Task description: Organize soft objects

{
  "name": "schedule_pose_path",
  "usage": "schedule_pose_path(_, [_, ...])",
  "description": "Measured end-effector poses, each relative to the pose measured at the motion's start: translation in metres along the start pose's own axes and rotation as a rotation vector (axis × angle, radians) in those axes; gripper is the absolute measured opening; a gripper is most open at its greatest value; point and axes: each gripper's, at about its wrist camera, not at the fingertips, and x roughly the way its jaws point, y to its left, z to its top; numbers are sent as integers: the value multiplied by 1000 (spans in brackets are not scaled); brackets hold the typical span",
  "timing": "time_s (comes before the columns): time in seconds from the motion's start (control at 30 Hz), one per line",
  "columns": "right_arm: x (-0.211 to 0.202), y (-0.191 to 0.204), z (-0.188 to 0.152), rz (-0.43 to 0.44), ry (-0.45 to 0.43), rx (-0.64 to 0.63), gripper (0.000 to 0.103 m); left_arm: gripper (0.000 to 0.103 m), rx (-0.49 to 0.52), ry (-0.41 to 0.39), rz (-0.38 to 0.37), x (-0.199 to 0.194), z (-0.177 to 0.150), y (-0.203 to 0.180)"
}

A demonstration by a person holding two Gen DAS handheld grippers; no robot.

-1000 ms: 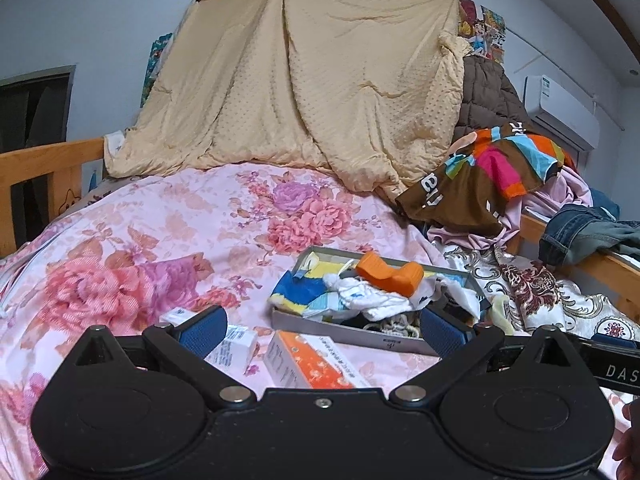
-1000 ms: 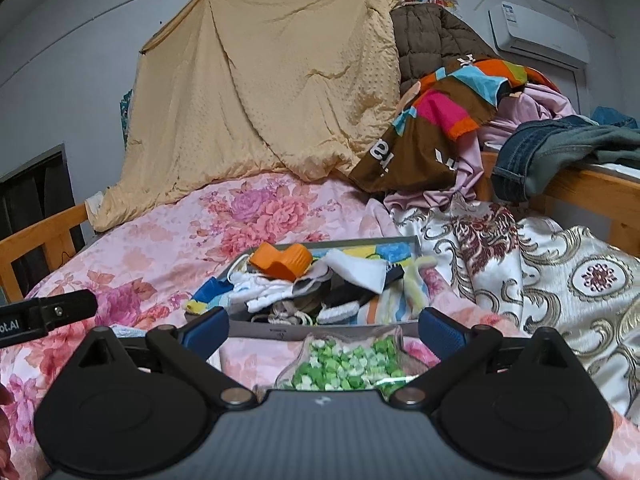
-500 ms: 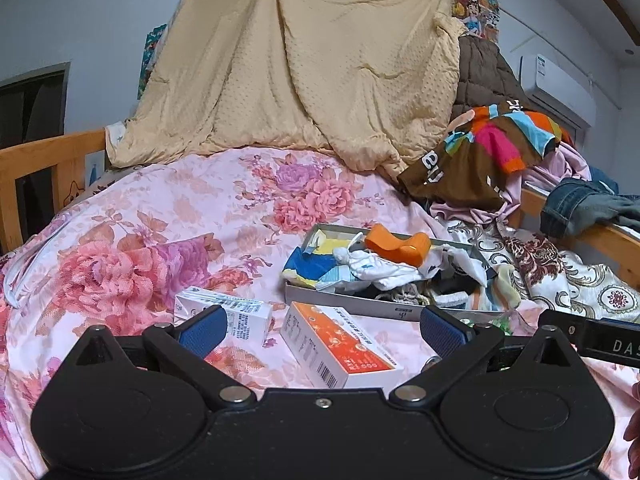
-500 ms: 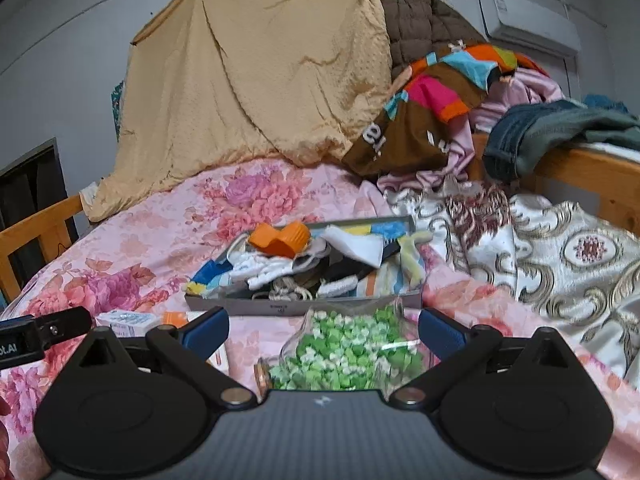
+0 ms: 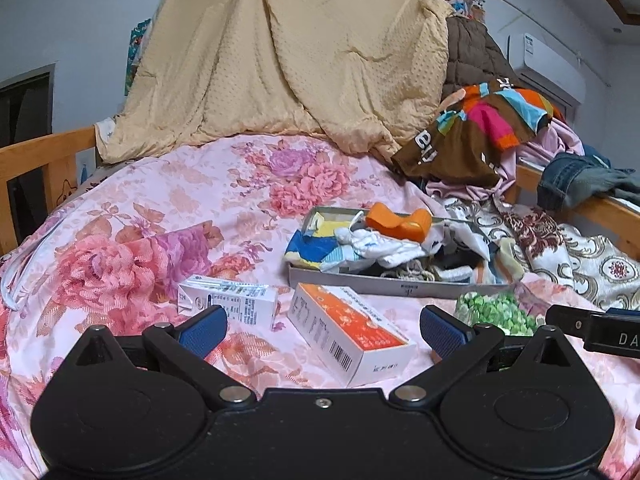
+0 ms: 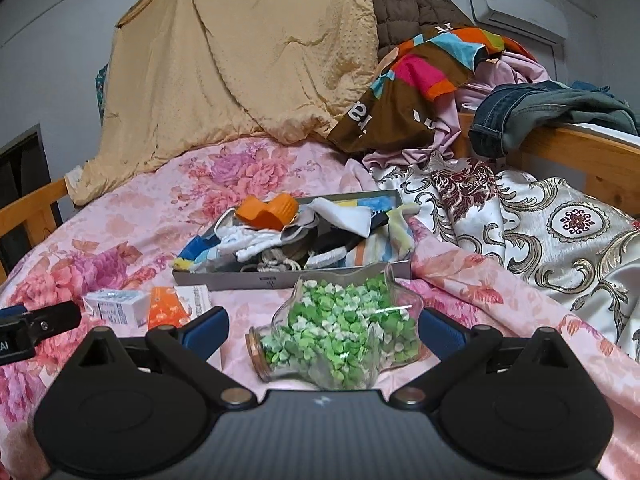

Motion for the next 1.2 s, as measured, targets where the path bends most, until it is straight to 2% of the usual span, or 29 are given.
schedule_pose_path(0.2, [-3,8,-6,-20,3,-18,103,102,-5,14,-13,2,-6,7])
schedule_pose_path(0.37, [-10,10,-13,-19,14,23,103,102,8,26,-41,-1,-9,8])
schedule_pose_path(0.5, [-16,15,-21,-13,35,41,103,102,10,30,-57,-7,-14,9])
schedule_pose_path(0.73, [-31,23,-34,-53,42,54,103,102,-6,33,-76,-25,-25,14])
schedule_pose_path(0.93, [-50,38,-40,-71,-6,38,103,102,-29,51,-54,-41,-36,19])
schedule_pose_path(1.2, [-68,51,-46,-42,-49,0,103,102,-12,53,-22,-56,-46,15])
